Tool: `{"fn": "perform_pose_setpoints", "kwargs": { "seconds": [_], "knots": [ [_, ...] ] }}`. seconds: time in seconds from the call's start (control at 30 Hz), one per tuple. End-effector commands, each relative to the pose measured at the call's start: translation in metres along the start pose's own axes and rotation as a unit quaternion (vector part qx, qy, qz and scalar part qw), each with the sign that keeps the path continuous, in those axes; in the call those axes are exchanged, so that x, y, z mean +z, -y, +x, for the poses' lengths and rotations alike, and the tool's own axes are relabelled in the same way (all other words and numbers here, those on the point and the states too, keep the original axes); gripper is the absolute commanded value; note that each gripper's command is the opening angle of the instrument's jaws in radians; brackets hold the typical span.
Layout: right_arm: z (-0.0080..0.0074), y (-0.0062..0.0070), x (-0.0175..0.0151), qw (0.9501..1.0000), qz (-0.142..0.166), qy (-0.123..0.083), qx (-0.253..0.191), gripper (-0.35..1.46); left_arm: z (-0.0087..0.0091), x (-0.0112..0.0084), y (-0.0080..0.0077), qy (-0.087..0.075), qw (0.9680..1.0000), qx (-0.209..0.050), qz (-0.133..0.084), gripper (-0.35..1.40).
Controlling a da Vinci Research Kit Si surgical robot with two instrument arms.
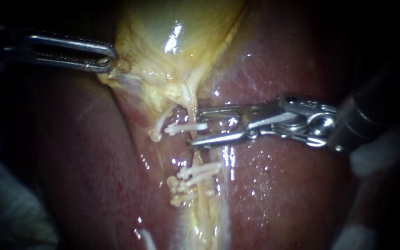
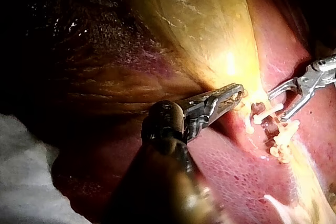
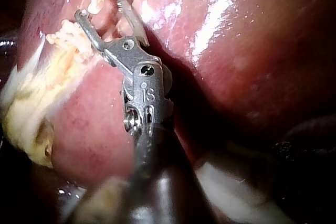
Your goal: Going back third clip right tube
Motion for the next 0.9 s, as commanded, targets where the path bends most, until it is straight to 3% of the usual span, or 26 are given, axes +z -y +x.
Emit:
{"fn": "perform_pose_setpoints", "kwargs": {
  "seconds": [0.03, 0.17, 0.27, 0.4, 0.63, 0.9],
  "knots": [
    [0.0007, 0.0005, -0.0009, 0.9999, -0.005, 0.001, -0.015, 0.5, 0.0, -0.0001, -0.0001, 0.0, 1.0, 0.0, 0.0, -0.35],
    [0.0023, 0.0019, -0.0036, 0.9973, -0.008, 0.024, -0.069, 0.5, 0.0, -0.0001, -0.0001, 0.0, 1.0, 0.0, 0.0, -0.35],
    [0.0033, 0.0031, -0.0056, 0.9919, -0.006, 0.056, -0.114, 0.5, 0.0, -0.0001, -0.0001, 0.0, 1.0, 0.0, 0.0, -0.35],
    [0.0043, 0.0047, -0.0075, 0.9871, 0.001, 0.078, -0.139, 0.5, 0.0, -0.0002, 0.0, 0.0, 1.0, 0.0, 0.0, -0.35],
    [0.0047, 0.0059, -0.0078, 0.9845, 0.005, 0.079, -0.157, 0.5, -0.0002, 0.0002, 0.0005, 0.0, 1.0, 0.001, 0.0, -0.35],
    [0.0046, 0.006, -0.0083, 0.984, 0.006, 0.079, -0.16, 0.5, -0.0008, 0.0022, 0.0023, -0.001, 1.0, 0.005, 0.003, -0.35]
  ]
}}
